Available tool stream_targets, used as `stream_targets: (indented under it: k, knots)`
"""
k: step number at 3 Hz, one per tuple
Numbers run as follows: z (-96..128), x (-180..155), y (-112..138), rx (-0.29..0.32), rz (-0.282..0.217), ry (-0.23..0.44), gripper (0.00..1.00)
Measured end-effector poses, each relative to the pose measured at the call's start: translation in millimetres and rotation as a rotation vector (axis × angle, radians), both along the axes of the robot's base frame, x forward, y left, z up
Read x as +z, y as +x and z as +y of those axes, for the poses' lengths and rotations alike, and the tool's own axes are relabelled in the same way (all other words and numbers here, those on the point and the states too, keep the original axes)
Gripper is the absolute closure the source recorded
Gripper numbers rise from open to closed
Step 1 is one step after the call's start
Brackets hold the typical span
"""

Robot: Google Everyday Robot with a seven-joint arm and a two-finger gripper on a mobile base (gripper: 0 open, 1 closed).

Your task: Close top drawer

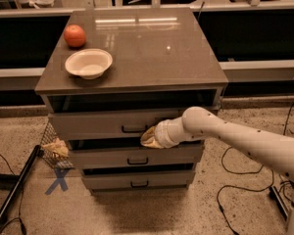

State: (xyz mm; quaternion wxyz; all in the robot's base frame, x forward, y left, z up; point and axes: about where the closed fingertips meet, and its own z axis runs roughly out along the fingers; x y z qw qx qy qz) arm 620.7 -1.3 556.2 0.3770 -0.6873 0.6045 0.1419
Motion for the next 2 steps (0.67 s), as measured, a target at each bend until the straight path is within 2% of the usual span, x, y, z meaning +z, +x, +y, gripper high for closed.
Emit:
stream_targets:
  k: [1,2]
  knots:
    - [1.3,-2.2,-8.9,0.032,0.003,0.018,1.00]
    - [-4.6,-0.4,-42.6,0.112,0.014,0.031,1.00]
